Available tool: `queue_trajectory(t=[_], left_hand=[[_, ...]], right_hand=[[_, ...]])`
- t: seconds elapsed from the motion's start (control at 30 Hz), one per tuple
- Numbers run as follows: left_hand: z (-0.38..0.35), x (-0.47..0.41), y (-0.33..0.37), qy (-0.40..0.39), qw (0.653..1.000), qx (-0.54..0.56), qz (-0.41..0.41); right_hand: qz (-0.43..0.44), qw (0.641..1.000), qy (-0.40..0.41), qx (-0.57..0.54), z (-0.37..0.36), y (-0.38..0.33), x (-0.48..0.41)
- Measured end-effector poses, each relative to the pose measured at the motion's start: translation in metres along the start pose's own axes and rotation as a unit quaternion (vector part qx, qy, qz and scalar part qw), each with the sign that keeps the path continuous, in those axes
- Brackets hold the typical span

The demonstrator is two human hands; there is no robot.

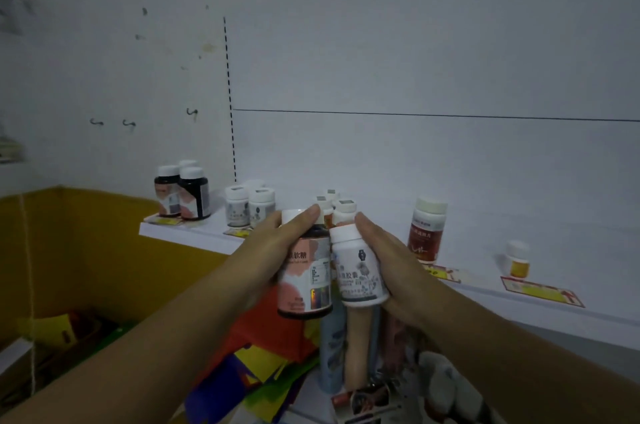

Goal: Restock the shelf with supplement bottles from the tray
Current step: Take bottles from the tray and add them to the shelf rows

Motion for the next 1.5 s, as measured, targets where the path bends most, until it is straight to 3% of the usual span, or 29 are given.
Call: queue_trajectory(t=[0.23, 0.33, 0.43, 0.6, 0.9, 1.4, 1.5], left_hand=[[0.033, -0.044, 0.019, 0.015, 1.000, -0.019, -0.008], [0.061, -0.064, 0.043, 0.048, 0.997, -0.066, -0.008], [0.090, -0.085, 0.075, 0.061, 0.992, -0.101, -0.045], [0.133, -0.119, 0.108, 0.077, 0.981, -0.148, -0.101], [0.200, -0.190, 0.106, 0.073, 0.974, -0.177, -0.120], [0.296, -0.276, 0.074, 0.003, 0.982, -0.137, -0.132], [0.305, -0.290, 0.072, 0.003, 0.983, -0.121, -0.140]], right_hand=[[0.039, 0.998, -0.018, 0.048, -0.014, -0.017, -0.071], [0.063, 0.987, -0.021, 0.146, -0.026, -0.033, -0.105], [0.116, 0.964, -0.034, 0.237, -0.040, -0.062, -0.135], [0.144, 0.950, -0.015, 0.278, -0.047, -0.091, -0.185], [0.073, 0.936, 0.084, 0.335, -0.033, -0.057, -0.270], [-0.135, 0.862, 0.162, 0.460, -0.036, 0.024, -0.310], [-0.138, 0.830, 0.202, 0.502, -0.041, 0.016, -0.312]])
Point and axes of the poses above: each hand's wrist, its own x-axis away from the middle knuckle, its own z-axis out of the back of the hand, y = z × x, the point moved 4 cm from there along -x, towards the middle knuckle, and after that the axes turned 3 degrees about -x, right-handed, at the moved point
